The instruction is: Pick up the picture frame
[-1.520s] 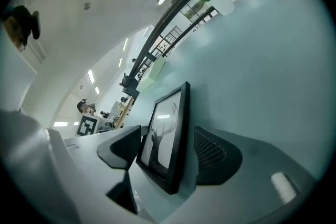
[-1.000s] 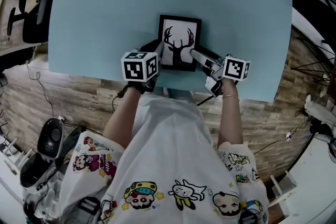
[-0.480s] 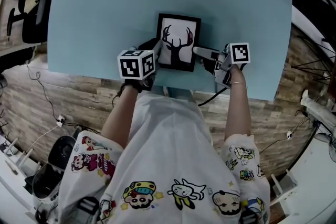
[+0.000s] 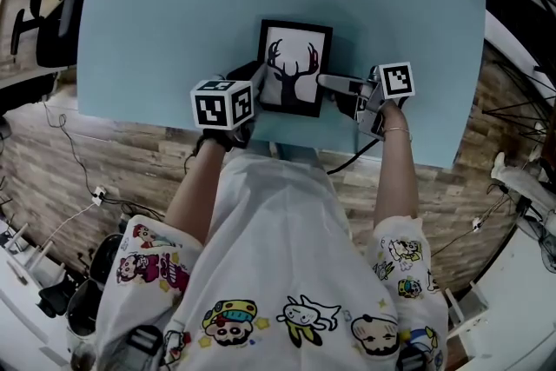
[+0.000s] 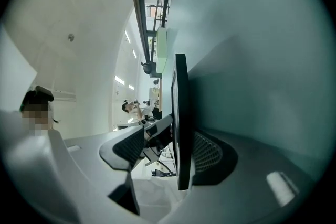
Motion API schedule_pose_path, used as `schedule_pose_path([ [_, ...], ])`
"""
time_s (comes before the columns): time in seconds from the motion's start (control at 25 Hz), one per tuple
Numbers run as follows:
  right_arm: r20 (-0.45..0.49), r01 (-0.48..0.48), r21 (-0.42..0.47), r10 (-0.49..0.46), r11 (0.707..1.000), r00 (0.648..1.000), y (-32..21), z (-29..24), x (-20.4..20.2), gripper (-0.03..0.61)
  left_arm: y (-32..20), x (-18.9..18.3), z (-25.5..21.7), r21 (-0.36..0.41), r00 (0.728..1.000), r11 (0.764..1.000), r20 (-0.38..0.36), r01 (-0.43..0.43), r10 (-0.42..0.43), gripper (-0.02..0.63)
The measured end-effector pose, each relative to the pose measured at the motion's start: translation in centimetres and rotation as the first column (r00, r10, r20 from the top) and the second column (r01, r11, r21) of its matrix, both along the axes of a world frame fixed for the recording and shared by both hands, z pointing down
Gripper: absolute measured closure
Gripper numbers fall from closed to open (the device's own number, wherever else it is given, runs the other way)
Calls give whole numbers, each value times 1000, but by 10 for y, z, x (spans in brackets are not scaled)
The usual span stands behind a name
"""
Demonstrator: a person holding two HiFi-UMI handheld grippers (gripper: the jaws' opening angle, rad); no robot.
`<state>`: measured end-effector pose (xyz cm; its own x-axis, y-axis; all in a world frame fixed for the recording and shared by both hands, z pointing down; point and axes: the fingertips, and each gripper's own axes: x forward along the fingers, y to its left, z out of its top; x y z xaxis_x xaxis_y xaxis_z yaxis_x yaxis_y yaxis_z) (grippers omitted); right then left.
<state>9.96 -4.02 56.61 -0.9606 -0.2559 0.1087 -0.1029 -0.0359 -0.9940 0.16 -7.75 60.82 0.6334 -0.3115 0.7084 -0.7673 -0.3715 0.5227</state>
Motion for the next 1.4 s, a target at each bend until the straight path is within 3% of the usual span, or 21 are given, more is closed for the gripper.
schedule_pose_path([
  [0.28,56,29,22,-30,999,998,0,-3,0,321,1,-1,1,-7,1000,1000,-6,2,-2,546],
  [0.52,25,46,44,-47,998,999,-1,-2,-2,342,1,-1,-1,-5,1000,1000,-5,0,-1,545],
  [0.76,29,90,87,-92,992,995,-19,-6,-51,335,1,1,0,-9,1000,1000,-9,-8,8,546],
  [0.96,37,75,66,-77,995,996,-24,-6,-59,345,1,0,-1,-6,1000,1000,-9,-8,8,546],
  [1.12,-23,63,61,-61,996,998,-25,1,-58,398,0,1,-1,-8,1000,1000,-13,-11,11,546],
  [1.28,-185,44,28,-38,999,982,-24,25,-49,493,0,0,0,-10,1000,1000,-16,-10,10,545],
  [1.4,-216,21,21,-16,1000,976,-24,30,-48,548,1,0,0,-25,1000,1000,-28,-11,11,543],
])
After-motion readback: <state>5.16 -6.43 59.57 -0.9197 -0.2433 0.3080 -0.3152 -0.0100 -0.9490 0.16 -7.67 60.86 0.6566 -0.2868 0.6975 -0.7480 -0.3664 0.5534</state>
